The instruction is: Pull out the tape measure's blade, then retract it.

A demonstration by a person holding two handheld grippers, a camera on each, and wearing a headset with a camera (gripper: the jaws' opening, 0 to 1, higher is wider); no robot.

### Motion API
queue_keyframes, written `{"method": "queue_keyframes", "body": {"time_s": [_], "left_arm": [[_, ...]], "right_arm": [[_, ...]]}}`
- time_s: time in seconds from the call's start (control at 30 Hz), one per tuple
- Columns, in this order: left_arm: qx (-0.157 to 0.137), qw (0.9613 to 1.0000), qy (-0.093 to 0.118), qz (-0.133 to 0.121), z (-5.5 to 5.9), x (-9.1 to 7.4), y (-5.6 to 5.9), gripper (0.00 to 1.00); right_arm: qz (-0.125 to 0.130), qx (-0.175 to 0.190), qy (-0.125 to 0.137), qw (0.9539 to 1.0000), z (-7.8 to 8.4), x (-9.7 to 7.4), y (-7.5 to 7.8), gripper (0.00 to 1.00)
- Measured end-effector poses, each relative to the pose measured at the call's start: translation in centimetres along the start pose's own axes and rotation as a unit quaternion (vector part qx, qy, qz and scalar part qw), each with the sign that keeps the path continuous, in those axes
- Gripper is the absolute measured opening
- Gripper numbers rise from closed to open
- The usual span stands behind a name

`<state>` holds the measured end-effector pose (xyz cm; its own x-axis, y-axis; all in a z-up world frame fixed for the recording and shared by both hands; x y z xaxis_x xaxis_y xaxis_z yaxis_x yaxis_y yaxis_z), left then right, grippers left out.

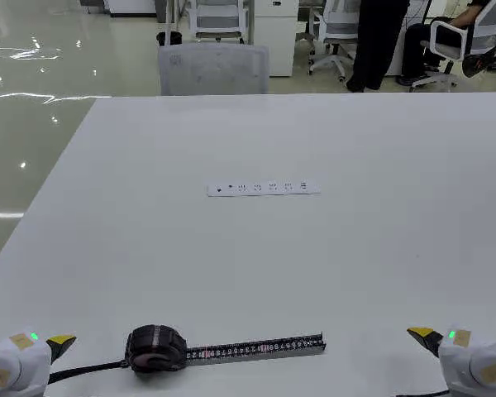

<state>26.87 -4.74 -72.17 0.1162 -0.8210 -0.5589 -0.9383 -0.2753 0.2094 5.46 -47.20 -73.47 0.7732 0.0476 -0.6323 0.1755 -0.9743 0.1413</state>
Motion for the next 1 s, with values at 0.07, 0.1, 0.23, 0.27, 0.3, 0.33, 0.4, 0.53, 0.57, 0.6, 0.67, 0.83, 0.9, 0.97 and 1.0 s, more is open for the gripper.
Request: {"method": "queue_keyframes", "body": {"time_s": [0.07, 0.1, 0.23, 0.27, 0.3, 0.33, 0.4, 0.53, 0.57, 0.6, 0.67, 0.83, 0.9, 0.97, 1.0], "left_arm": [[0.003, 0.9999, 0.014, -0.008, 0.1, -0.5, 0.0, 1.00], [-0.004, 0.9998, 0.020, -0.008, 0.0, -0.7, 0.3, 1.00], [-0.014, 0.9994, 0.029, -0.015, 0.5, -1.6, 0.6, 1.00], [-0.014, 0.9993, 0.030, -0.016, 0.6, -1.7, 0.7, 1.00], [-0.018, 0.9991, 0.033, -0.018, 0.6, -1.9, 0.8, 1.00], [-0.021, 0.9990, 0.035, -0.018, 0.6, -2.0, 0.9, 1.00], [-0.016, 0.9989, 0.037, -0.022, 0.5, -2.2, 1.2, 1.00], [-0.014, 0.9989, 0.039, -0.023, 0.1, -2.2, 1.6, 1.00], [-0.013, 0.9990, 0.038, -0.021, 0.1, -2.1, 1.7, 1.00], [-0.014, 0.9991, 0.037, -0.018, 0.1, -2.0, 1.8, 1.00], [-0.009, 0.9994, 0.030, -0.017, 0.0, -1.7, 1.9, 1.00], [0.006, 0.9995, 0.028, -0.015, -0.4, -1.5, 1.9, 1.00], [0.003, 0.9995, 0.029, -0.011, -0.3, -1.4, 1.6, 1.00], [0.006, 0.9996, 0.026, -0.010, -0.2, -1.3, 1.6, 1.00], [0.006, 0.9997, 0.024, -0.008, -0.1, -1.3, 1.7, 1.00]], "right_arm": [[0.004, 0.006, 0.001, 1.0000, 0.3, -0.7, 0.0, 1.00], [0.004, 0.006, 0.005, 1.0000, 0.5, -1.0, 0.0, 1.00], [0.008, 0.007, 0.007, 0.9999, 0.9, -2.1, -0.4, 1.00], [0.009, 0.004, 0.006, 0.9999, 1.0, -2.3, -0.4, 1.00], [0.008, 0.001, 0.006, 0.9999, 0.9, -2.4, -0.4, 1.00], [0.007, 0.001, 0.006, 1.0000, 0.9, -2.5, -0.4, 1.00], [0.006, 0.001, 0.005, 1.0000, 0.9, -2.7, -0.4, 1.00], [0.003, 0.000, 0.004, 1.0000, 1.0, -2.9, -0.5, 1.00], [0.002, -0.002, 0.003, 1.0000, 1.1, -3.0, -0.5, 1.00], [0.002, -0.004, 0.002, 1.0000, 1.2, -3.0, -0.5, 1.00], [0.001, -0.008, 0.001, 1.0000, 1.3, -3.0, -0.5, 1.00], [-0.002, -0.011, 0.002, 0.9999, 1.2, -3.2, -0.6, 1.00], [-0.002, -0.010, 0.001, 1.0000, 1.3, -3.2, -0.6, 0.99], [-0.003, -0.014, 0.001, 0.9999, 1.3, -3.2, -0.6, 0.99], [-0.003, -0.016, 0.001, 0.9999, 1.3, -3.2, -0.6, 0.99]]}}
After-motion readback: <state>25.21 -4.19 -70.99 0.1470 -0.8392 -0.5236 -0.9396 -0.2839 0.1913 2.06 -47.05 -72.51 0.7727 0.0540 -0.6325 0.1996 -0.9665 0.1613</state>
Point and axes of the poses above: the centre of the closed fingertips' face, and the gripper's own axes: x roughly forward along the fingers, y roughly to its right, z roughly out of its underside, the point moved 6 cm from there along -x, roughly backward along the fingers, and after that the axes turned 12 degrees about z, right-handed, at the moved point
